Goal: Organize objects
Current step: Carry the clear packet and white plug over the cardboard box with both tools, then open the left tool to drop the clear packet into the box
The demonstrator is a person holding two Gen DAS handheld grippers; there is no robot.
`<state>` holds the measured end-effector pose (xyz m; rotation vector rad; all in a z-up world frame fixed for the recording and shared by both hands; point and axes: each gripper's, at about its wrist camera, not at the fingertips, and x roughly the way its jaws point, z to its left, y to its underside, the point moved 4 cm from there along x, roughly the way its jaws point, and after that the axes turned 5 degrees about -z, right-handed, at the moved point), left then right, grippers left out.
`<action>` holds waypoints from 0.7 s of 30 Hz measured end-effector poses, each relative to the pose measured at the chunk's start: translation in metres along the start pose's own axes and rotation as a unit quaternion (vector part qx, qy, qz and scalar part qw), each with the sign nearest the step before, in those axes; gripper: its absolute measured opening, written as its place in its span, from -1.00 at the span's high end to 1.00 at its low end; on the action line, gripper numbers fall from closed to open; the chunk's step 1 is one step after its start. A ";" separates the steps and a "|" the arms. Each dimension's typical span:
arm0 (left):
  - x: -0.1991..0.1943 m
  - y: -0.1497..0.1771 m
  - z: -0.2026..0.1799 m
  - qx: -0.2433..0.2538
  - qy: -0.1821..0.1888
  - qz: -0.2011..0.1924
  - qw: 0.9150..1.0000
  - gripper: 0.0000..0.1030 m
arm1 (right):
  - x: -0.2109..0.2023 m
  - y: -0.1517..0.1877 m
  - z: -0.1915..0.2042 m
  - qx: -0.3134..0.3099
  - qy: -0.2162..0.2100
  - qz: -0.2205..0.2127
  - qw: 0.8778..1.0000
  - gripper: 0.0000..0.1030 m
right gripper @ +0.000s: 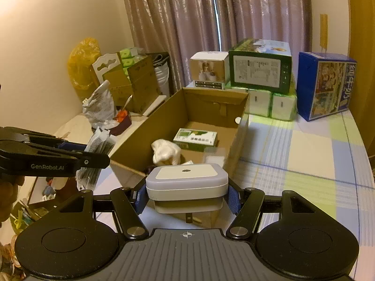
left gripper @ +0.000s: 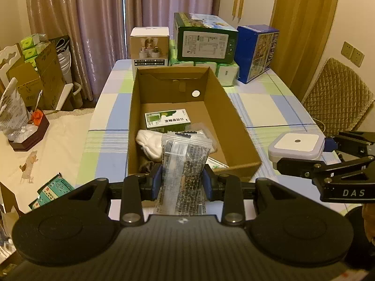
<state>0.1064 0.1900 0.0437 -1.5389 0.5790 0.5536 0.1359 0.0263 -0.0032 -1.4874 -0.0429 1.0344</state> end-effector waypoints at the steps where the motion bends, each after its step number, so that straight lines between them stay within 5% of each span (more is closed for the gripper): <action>1: 0.003 -0.002 0.002 0.001 -0.001 0.000 1.000 0.41 | 0.004 -0.003 0.000 0.000 -0.001 0.000 1.000 -0.20; 21: 0.077 -0.030 0.020 0.017 0.004 0.033 0.999 0.41 | 0.073 -0.021 -0.011 -0.004 0.000 0.020 1.000 -0.20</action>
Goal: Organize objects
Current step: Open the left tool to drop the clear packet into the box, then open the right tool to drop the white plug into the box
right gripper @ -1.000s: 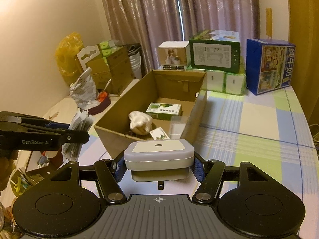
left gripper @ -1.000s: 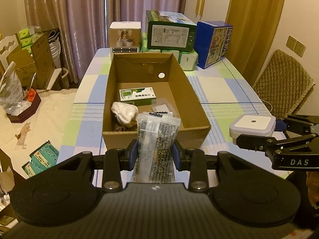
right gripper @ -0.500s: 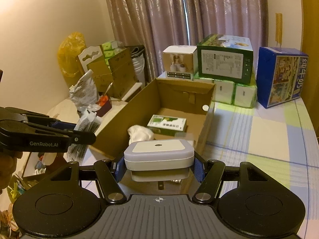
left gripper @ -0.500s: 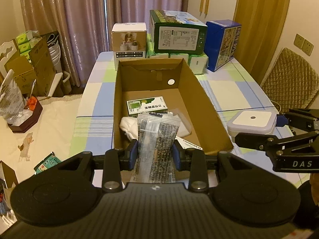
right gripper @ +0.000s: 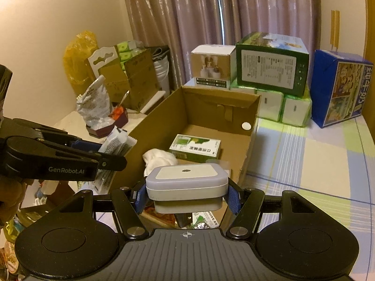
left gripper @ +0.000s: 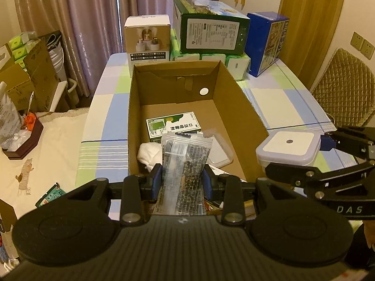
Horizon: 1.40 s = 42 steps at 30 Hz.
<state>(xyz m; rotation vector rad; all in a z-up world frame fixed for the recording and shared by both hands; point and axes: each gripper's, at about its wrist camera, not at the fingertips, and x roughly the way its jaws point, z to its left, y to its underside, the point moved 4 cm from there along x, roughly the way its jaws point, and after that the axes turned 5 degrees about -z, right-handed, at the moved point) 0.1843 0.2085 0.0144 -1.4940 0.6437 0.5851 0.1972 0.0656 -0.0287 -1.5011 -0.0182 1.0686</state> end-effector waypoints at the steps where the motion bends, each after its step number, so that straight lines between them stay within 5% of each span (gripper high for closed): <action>1: 0.002 0.000 0.000 0.001 0.000 0.001 1.000 0.41 | 0.002 -0.001 -0.001 0.001 0.000 0.000 1.000 -0.20; 18: 0.036 0.001 0.004 0.008 0.005 0.025 1.000 0.39 | 0.019 -0.004 -0.012 0.010 0.005 0.002 1.000 -0.20; 22: 0.042 0.000 0.005 0.016 -0.008 0.014 1.000 0.20 | 0.020 -0.002 -0.014 0.014 0.005 0.003 1.000 -0.20; 42: 0.014 0.014 0.021 -0.022 -0.013 0.000 1.000 0.11 | 0.016 -0.001 -0.011 0.025 -0.001 -0.001 1.000 -0.20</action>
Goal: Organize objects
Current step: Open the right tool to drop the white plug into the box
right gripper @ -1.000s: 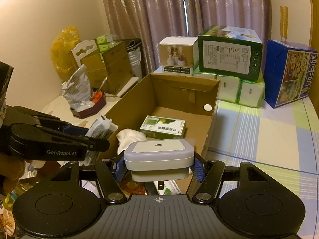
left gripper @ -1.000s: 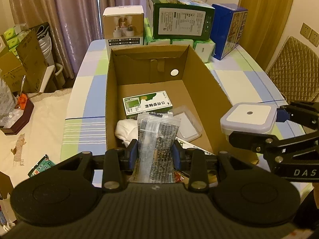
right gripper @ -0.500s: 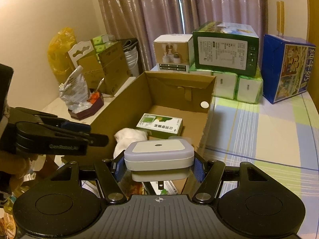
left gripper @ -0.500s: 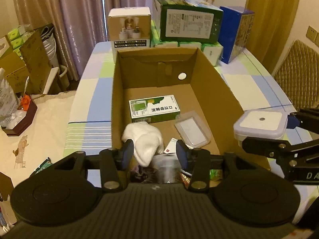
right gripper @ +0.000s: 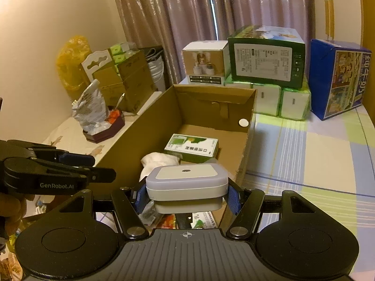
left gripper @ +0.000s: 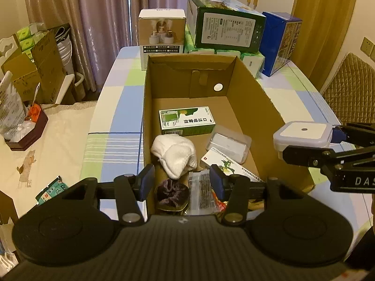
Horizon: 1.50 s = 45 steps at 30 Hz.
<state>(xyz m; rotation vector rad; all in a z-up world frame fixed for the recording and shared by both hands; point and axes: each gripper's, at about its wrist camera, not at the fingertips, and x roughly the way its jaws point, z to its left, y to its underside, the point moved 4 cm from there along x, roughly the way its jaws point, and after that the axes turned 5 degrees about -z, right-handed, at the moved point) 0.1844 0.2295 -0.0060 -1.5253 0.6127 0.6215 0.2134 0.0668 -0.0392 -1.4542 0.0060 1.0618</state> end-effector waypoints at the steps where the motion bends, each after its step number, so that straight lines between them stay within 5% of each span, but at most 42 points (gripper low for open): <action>1: 0.000 0.001 0.001 -0.002 0.001 0.000 1.000 0.11 | 0.001 0.000 0.001 0.000 -0.001 0.000 1.000 -0.20; 33: 0.004 0.003 0.011 -0.008 0.000 -0.001 1.000 -0.03 | 0.031 -0.004 0.004 0.004 -0.007 0.007 1.000 -0.20; 35: 0.004 0.002 0.012 -0.009 0.000 -0.002 1.000 -0.06 | 0.033 -0.007 0.001 0.014 -0.017 -0.005 1.000 -0.27; 37: 0.004 0.002 0.013 -0.010 0.000 -0.003 1.000 -0.13 | 0.032 -0.012 -0.005 0.031 -0.026 -0.023 0.999 -0.72; 41: 0.001 0.002 0.014 -0.013 0.001 -0.008 1.000 -0.23 | 0.020 -0.019 -0.014 0.038 -0.024 -0.038 0.998 -0.72; 45: -0.003 0.004 0.013 -0.026 0.003 -0.018 1.000 -0.56 | 0.004 -0.016 -0.023 0.056 -0.012 -0.042 0.998 -0.75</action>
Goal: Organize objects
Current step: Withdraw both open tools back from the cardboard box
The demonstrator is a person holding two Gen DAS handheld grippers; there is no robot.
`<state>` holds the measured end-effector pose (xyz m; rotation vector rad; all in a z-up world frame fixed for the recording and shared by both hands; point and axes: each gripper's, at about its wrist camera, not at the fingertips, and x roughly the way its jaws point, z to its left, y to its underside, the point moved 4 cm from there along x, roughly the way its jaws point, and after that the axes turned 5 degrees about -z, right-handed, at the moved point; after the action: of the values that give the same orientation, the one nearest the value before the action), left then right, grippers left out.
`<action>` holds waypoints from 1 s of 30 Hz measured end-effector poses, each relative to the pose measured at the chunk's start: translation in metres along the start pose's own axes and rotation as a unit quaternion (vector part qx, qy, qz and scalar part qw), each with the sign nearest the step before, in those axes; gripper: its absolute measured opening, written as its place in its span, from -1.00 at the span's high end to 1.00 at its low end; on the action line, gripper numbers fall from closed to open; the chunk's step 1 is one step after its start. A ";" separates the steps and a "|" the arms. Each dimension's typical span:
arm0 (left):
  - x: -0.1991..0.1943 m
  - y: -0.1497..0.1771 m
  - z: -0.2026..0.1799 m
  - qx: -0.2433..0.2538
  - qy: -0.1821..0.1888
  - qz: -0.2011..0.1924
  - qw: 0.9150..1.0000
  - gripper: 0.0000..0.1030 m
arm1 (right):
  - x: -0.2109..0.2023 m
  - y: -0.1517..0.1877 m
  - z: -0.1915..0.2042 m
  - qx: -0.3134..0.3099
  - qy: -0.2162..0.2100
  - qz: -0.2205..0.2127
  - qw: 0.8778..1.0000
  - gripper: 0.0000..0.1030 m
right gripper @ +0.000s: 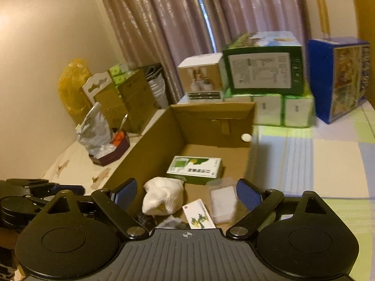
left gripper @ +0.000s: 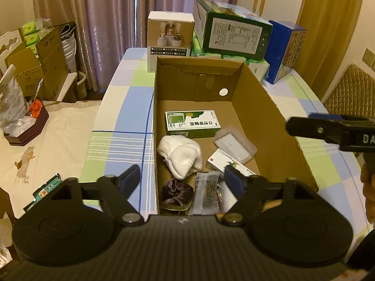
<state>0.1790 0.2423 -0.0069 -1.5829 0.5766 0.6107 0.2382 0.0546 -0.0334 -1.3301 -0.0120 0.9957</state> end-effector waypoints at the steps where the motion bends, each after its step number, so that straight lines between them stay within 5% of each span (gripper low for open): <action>1: -0.002 0.001 0.000 -0.003 0.001 -0.002 1.000 -0.59 | -0.004 0.002 -0.002 0.003 0.002 0.000 1.000 -0.77; 11: -0.029 0.013 -0.012 -0.005 -0.004 -0.021 1.000 -0.97 | -0.044 0.032 0.002 0.009 0.020 0.028 0.999 -0.93; 30: -0.110 0.053 -0.046 -0.007 -0.017 -0.037 0.999 -0.98 | -0.125 0.073 0.026 0.002 0.059 0.050 0.997 -0.96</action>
<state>0.0646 0.1935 0.0328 -1.5965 0.4879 0.5849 0.1052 -0.0073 -0.0195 -1.3949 0.1476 1.0000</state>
